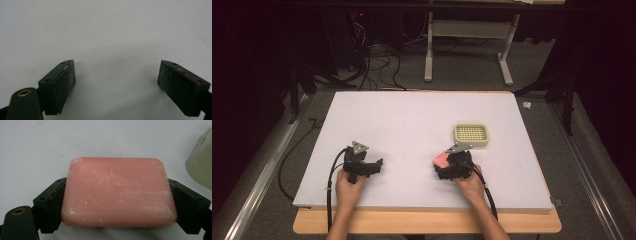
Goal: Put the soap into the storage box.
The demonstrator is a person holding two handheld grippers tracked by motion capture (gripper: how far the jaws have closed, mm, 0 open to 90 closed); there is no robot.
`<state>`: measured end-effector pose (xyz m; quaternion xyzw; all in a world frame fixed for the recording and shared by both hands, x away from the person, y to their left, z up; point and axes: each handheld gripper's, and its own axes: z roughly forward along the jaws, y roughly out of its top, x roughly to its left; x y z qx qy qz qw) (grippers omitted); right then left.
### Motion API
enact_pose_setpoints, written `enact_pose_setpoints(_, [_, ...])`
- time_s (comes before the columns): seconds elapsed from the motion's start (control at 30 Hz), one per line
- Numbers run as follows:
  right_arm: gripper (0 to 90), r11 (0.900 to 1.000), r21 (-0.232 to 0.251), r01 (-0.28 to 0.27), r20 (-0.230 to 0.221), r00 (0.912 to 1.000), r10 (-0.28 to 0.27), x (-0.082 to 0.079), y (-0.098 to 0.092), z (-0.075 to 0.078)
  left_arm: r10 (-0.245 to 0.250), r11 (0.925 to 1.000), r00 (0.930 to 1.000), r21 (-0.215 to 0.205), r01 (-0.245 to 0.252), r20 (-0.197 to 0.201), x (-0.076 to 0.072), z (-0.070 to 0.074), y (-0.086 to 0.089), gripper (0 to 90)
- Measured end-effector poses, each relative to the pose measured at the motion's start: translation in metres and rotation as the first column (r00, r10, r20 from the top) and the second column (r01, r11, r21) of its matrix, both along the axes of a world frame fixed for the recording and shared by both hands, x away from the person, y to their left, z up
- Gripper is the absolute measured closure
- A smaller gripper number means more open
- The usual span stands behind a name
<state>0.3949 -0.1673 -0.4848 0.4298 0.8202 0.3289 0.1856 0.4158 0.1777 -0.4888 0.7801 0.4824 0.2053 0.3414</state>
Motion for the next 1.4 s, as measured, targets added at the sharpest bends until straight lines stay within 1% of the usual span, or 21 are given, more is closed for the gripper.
enact_pose_setpoints(0.47, [13.6,1.000,0.009,0.006,-0.005,1.0000,-0.006,-0.001,-0.001,0.001,0.000,1.0000,1.0000,0.001,0.000,0.000,0.000,0.000,0.000,15.3])
enact_pose_setpoints(0.57, [13.6,0.999,0.040,0.004,-0.015,0.9999,-0.004,-0.001,-0.002,0.001,0.000,1.0000,1.0000,0.001,0.000,0.000,0.000,0.000,0.000,15.3])
enact_pose_setpoints(0.7, [13.6,0.998,0.057,0.002,-0.016,0.9999,-0.001,-0.001,-0.004,0.003,0.000,1.0000,1.0000,0.001,0.000,0.000,0.000,0.000,0.000,15.3])
enact_pose_setpoints(0.8, [13.6,0.996,0.084,0.001,-0.021,0.9998,0.001,-0.002,-0.005,0.005,0.000,1.0000,1.0000,0.001,0.000,0.001,0.000,0.000,0.000,15.3])
enact_pose_setpoints(1.1, [13.6,0.994,0.106,-0.008,-0.020,0.9997,0.011,-0.005,-0.006,0.010,0.000,1.0000,1.0000,0.001,0.000,0.000,0.000,0.000,0.000,15.3])
enact_pose_setpoints(1.2, [13.7,0.994,0.112,-0.015,-0.012,0.9998,0.016,-0.007,-0.009,0.014,0.000,1.0000,1.0000,0.000,0.000,0.000,0.000,0.000,0.000,15.3])
enact_pose_setpoints(1.4, [13.7,0.991,0.134,-0.005,-0.011,0.9999,0.007,-0.010,-0.015,0.021,0.000,1.0000,1.0000,0.000,0.000,0.000,0.000,0.000,0.000,15.3])
